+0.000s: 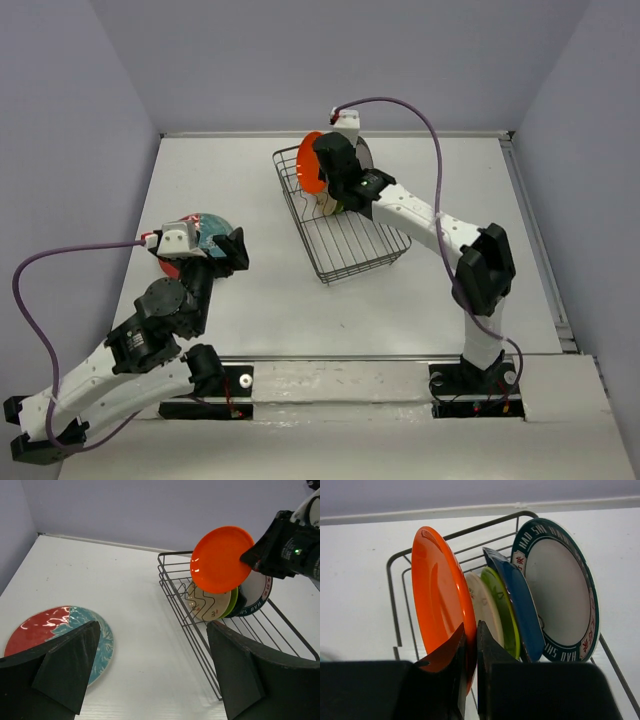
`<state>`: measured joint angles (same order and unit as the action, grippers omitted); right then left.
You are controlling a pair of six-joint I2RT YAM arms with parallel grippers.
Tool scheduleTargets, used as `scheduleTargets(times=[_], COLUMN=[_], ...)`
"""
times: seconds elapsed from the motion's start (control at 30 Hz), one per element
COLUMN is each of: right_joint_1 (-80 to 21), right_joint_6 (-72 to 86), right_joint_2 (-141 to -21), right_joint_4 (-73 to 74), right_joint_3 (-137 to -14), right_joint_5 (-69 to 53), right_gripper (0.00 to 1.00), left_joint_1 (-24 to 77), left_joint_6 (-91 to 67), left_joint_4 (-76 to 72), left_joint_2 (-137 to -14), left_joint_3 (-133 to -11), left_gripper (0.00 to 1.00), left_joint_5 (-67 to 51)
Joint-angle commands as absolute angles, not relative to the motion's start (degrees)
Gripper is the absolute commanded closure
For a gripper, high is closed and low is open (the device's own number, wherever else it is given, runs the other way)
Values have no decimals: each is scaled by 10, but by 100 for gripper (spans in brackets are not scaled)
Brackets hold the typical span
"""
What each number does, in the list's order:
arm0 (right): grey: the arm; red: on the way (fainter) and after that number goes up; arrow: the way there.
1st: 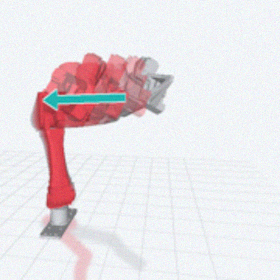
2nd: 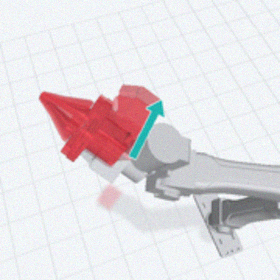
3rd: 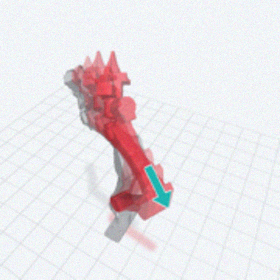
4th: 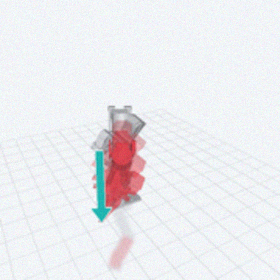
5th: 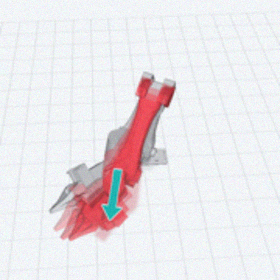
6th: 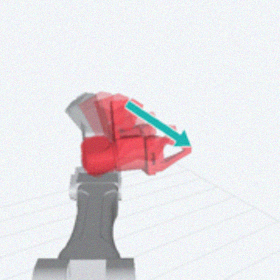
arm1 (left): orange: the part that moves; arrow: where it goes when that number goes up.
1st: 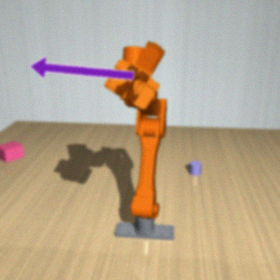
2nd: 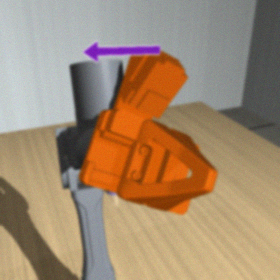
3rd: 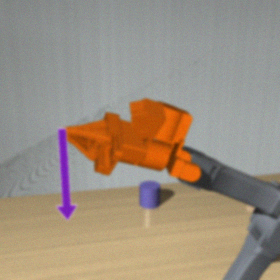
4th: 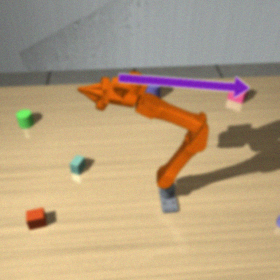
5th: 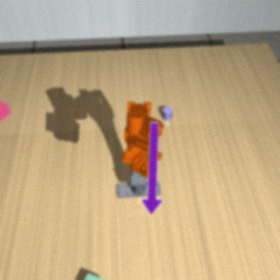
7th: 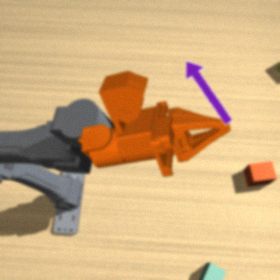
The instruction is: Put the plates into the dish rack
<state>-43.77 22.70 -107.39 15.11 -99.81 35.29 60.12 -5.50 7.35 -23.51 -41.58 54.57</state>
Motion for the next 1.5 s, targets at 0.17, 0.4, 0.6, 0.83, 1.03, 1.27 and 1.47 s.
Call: scheduleTargets(times=[0.17, 0.4, 0.6, 0.83, 1.03, 1.27, 1.47], right_joint_1=[-473, -473, -473, -473, -473, -473, -473], right_joint_6=[169, 152, 137, 131, 133, 132, 146], right_joint_2=[-1163, -1184, -1191, -1226, -1229, -1166, -1054], right_joint_4=[140, 139, 140, 140, 134, 130, 127], right_joint_3=[-1111, -1110, -1110, -1100, -1081, -1064, -985], right_joint_5=[573, 590, 577, 545, 506, 408, 295], right_gripper=[93, 93, 93, 93, 81, 28, 26], left_joint_1=[590, 585, 578, 566, 534, 454, 313], left_joint_6=[-52, -53, -57, -73, -123, -221, -323], left_joint_4=[44, 41, 43, 47, 61, 83, 68], left_joint_2=[-232, -237, -255, -272, -313, -385, -397], left_joint_3=[-418, -417, -418, -418, -432, -461, -399], left_gripper=[1, 1, 1, 1, 1, 1, 1], left_joint_5=[521, 509, 497, 496, 462, 357, 256])
